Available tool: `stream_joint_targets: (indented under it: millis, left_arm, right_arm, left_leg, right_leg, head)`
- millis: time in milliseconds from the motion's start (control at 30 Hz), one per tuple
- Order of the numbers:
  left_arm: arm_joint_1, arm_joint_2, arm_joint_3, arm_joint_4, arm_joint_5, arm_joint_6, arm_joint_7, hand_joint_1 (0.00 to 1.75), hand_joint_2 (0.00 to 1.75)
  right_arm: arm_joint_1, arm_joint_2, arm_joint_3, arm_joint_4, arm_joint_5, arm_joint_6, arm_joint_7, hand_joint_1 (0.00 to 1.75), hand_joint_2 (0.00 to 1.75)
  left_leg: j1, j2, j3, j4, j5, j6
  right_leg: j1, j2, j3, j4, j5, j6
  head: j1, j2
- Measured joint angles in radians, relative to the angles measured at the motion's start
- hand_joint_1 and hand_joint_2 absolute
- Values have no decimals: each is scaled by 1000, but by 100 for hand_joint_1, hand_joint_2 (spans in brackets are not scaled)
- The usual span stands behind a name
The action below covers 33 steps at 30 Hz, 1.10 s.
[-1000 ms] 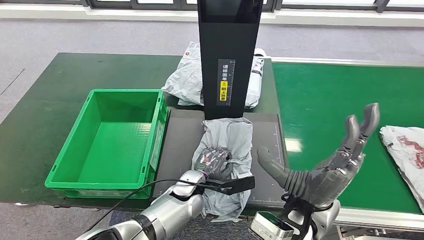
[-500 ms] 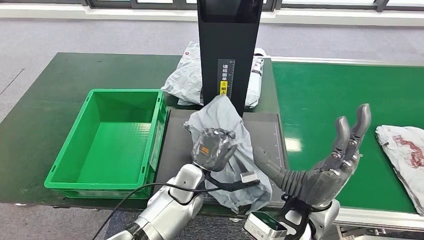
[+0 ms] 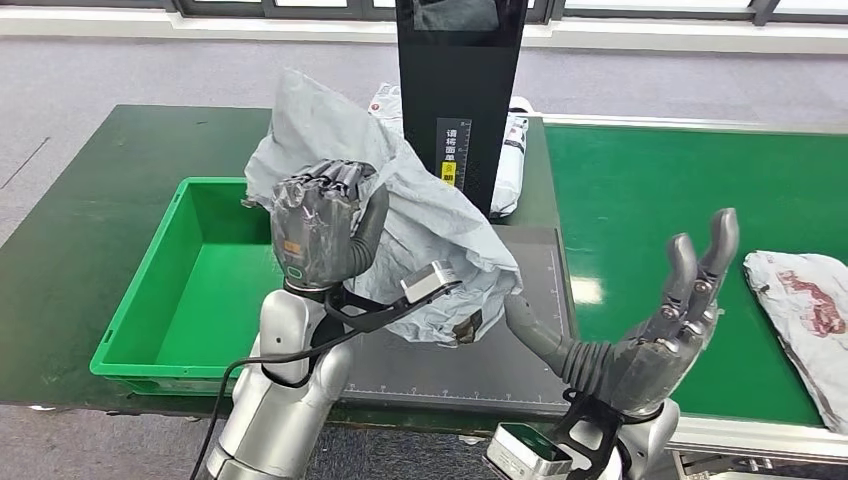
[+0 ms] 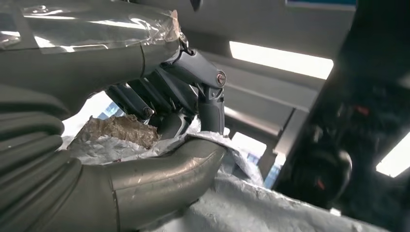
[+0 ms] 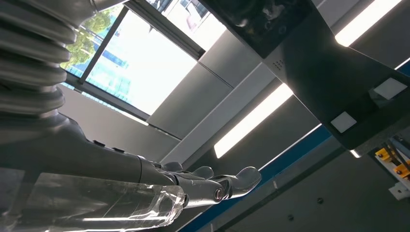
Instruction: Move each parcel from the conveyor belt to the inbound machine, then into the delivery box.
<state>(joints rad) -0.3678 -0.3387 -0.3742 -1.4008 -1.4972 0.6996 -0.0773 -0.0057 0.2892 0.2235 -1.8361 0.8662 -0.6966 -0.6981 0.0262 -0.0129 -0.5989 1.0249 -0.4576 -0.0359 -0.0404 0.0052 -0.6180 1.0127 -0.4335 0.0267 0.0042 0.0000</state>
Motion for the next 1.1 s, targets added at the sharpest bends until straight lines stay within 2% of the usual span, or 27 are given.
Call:
stream_joint_targets:
  millis: [167, 300, 400, 600, 700, 733, 833, 867, 1100]
  left_arm:
    - [15, 6, 37, -81, 8, 0, -22, 175, 175]
    - [28, 9, 126, -80, 34, 0, -53, 175, 175]
    - [16, 10, 237, -31, 39, 0, -71, 175, 175]
    - [-54, -2, 529, 129, 23, -1, -145, 175, 175]
    - [-69, -5, 616, 185, 13, -1, -130, 175, 175]
    - [-73, -5, 637, 203, 11, -1, -122, 156, 175]
    - [-80, -5, 685, 247, 9, -1, -107, 25, 175]
    - [-81, -5, 695, 258, 8, -1, -105, 0, 175]
    - [-92, -15, 715, 306, 40, -1, -135, 0, 175]
  right_arm:
    - [1, 0, 0, -3, -3, 0, 0, 0, 175]
    - [1, 0, 0, -4, -4, 0, 0, 0, 175]
    - [1, 0, 1, -4, 0, 0, 0, 0, 175]
    - [0, 0, 3, -3, -14, 0, -1, 0, 175]
    - [-1, 0, 5, 0, -24, 0, -1, 0, 175]
    - [-1, 0, 7, 2, -28, 0, -1, 0, 175]
    - [-4, 0, 9, 14, -34, 0, -1, 0, 175]
    - [-5, 0, 10, 20, -34, 0, -1, 0, 175]
    - [-10, 1, 10, 62, -36, 0, 0, 0, 175]
  left_leg:
    - [0, 0, 0, 0, 0, 0]
    - [0, 0, 1, 0, 0, 0]
    - [0, 1, 1, 0, 1, 0]
    - [0, 0, 1, 0, 2, -1]
    - [0, 0, 1, 0, 2, -1]
    - [0, 0, 1, 0, 2, -1]
    - [0, 0, 0, 0, 2, -1]
    - [0, 0, 0, 0, 2, -1]
    - [0, -1, 0, 0, 2, -1]
  right_leg:
    - [0, 0, 0, 0, 0, 0]
    - [0, 0, 0, 0, 0, 0]
    - [0, 0, 0, 0, 0, 0]
    - [0, 1, 0, 0, 1, 0]
    - [0, 1, 0, 0, 1, 0]
    - [0, 1, 0, 0, 1, 0]
    - [0, 1, 0, 0, 1, 0]
    - [0, 0, 0, 0, 0, 0]
    - [0, 0, 0, 0, 1, 0]
  head:
    - [0, 0]
    - [0, 0]
    - [0, 0]
    - [0, 0]
    - [0, 0]
    - [0, 0]
    - [0, 0]
    - [0, 0]
    - [0, 0]
